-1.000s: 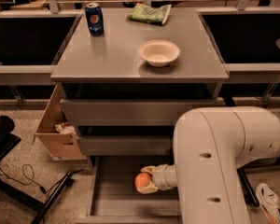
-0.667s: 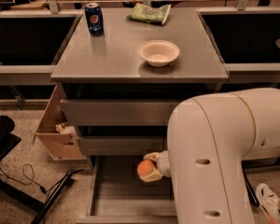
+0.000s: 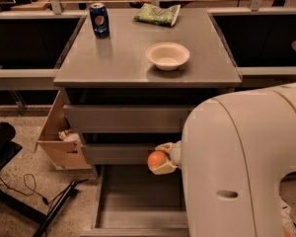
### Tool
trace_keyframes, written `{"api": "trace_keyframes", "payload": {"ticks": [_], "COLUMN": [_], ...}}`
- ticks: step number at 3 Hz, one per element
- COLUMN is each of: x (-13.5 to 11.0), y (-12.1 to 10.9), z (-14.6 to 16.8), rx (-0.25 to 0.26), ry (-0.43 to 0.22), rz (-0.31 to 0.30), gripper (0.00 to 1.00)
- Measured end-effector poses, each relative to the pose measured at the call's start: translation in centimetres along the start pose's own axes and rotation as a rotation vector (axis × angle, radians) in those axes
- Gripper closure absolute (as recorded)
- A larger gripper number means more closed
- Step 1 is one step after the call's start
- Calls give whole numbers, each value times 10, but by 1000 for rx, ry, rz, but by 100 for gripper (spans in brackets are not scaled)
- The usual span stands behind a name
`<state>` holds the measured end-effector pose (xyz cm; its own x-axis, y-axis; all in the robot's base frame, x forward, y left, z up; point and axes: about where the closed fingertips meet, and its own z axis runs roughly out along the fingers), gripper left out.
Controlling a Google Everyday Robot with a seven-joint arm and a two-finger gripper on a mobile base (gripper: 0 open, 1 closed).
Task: Pick orange from bottom drawer and place on counter
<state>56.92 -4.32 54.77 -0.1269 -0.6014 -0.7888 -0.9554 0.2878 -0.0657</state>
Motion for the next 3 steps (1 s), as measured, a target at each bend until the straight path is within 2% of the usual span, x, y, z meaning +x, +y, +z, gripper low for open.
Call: {"api": "trace_keyframes", "payload": {"ticks": [1, 2, 3], "x": [-3, -43, -110], "y": [-1, -17, -42], "z": [-1, -24, -59], "rx": [0, 11, 64], "ry": [1, 16, 34], "rz": [-2, -27, -72], "gripper": [100, 100, 100]}}
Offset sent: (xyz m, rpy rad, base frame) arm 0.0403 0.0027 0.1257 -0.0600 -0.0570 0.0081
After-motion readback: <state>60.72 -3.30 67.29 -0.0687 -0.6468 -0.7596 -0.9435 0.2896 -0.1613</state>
